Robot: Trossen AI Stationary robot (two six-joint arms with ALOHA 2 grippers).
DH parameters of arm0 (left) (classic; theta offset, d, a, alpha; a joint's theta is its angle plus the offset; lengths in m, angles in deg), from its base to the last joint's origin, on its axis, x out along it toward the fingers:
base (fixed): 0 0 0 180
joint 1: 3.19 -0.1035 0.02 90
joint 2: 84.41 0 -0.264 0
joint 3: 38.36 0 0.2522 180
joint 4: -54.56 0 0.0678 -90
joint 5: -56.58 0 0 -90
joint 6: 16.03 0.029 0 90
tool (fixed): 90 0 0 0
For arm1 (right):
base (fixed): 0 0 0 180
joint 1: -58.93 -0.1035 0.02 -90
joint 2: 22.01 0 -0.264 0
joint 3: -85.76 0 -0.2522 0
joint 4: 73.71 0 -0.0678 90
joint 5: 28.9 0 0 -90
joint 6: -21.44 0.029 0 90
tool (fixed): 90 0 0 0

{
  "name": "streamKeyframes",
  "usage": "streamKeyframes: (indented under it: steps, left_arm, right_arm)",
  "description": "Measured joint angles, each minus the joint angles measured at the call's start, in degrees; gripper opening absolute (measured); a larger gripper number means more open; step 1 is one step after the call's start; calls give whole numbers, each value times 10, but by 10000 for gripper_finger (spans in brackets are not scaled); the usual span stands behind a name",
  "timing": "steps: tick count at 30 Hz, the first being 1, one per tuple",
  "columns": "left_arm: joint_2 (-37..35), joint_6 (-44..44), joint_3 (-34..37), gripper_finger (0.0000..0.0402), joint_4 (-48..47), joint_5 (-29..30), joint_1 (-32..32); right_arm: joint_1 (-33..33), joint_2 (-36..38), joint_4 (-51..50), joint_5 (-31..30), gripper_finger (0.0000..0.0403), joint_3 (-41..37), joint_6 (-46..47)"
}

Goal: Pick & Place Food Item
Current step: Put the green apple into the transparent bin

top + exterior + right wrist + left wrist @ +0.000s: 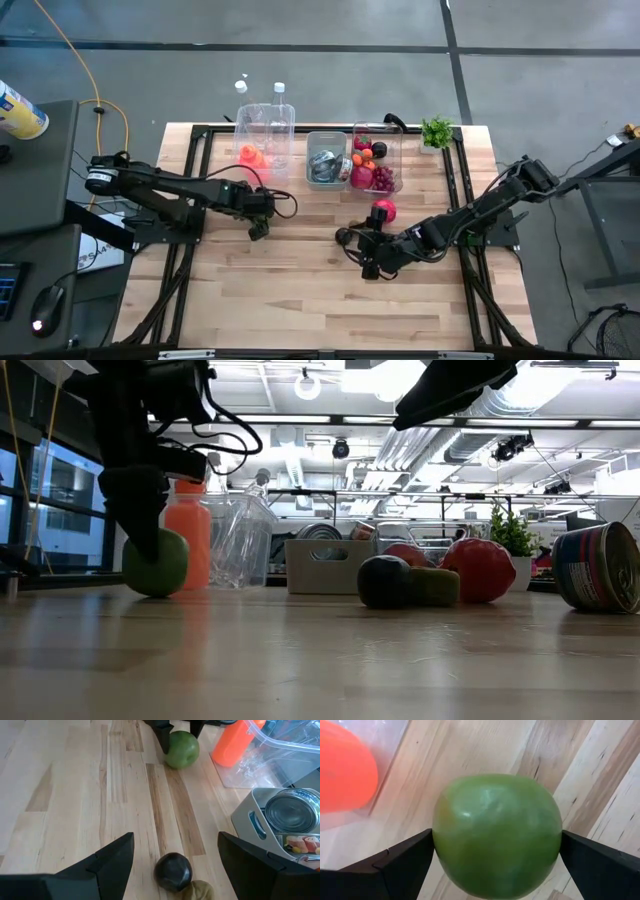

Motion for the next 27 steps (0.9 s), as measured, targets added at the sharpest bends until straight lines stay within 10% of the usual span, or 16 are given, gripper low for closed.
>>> streamKeyframes:
  steps: [27]
  left_arm:
    - [1,106,18,386,137,-18,57]
  right_arm:
    - [0,0,0,1,275,0,0]
